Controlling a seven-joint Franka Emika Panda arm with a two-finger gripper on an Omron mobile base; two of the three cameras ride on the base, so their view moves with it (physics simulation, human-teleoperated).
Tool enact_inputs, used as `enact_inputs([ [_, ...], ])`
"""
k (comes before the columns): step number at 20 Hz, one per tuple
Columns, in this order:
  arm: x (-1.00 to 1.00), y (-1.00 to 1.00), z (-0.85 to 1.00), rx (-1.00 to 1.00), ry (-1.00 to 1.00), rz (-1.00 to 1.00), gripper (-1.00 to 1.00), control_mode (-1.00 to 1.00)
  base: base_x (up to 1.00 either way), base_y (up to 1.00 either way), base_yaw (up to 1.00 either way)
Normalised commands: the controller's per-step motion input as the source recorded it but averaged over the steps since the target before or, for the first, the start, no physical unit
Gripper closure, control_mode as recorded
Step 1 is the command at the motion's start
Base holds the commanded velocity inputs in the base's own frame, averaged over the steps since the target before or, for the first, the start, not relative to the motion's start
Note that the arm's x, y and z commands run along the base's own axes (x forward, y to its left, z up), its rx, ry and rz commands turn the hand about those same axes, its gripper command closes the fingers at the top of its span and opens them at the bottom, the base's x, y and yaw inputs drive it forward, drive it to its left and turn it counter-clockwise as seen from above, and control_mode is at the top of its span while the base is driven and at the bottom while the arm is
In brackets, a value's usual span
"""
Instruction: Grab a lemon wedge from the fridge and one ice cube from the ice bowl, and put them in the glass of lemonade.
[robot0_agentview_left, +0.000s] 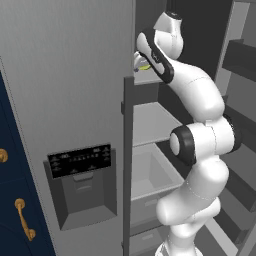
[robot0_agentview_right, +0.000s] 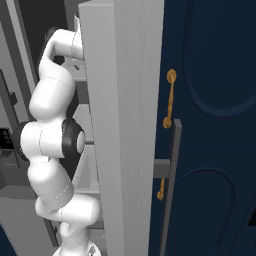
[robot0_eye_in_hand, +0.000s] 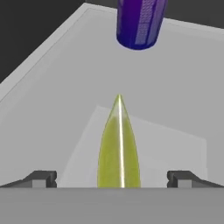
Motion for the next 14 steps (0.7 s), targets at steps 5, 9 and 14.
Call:
enact_inputs([
  [5, 0.05, 0.0, 0.05, 0.0, -0.06, 0.01, -1.0, -1.0, 0.0, 0.0, 0.0],
  [9, 0.38, 0.0, 0.02, 0.0, 0.0, 0.0, -1.0, -1.0, 0.0, 0.0, 0.0],
  [14, 0.17, 0.0, -0.01, 0.0, 0.0, 0.0, -1.0, -1.0, 0.0, 0.0, 0.0],
])
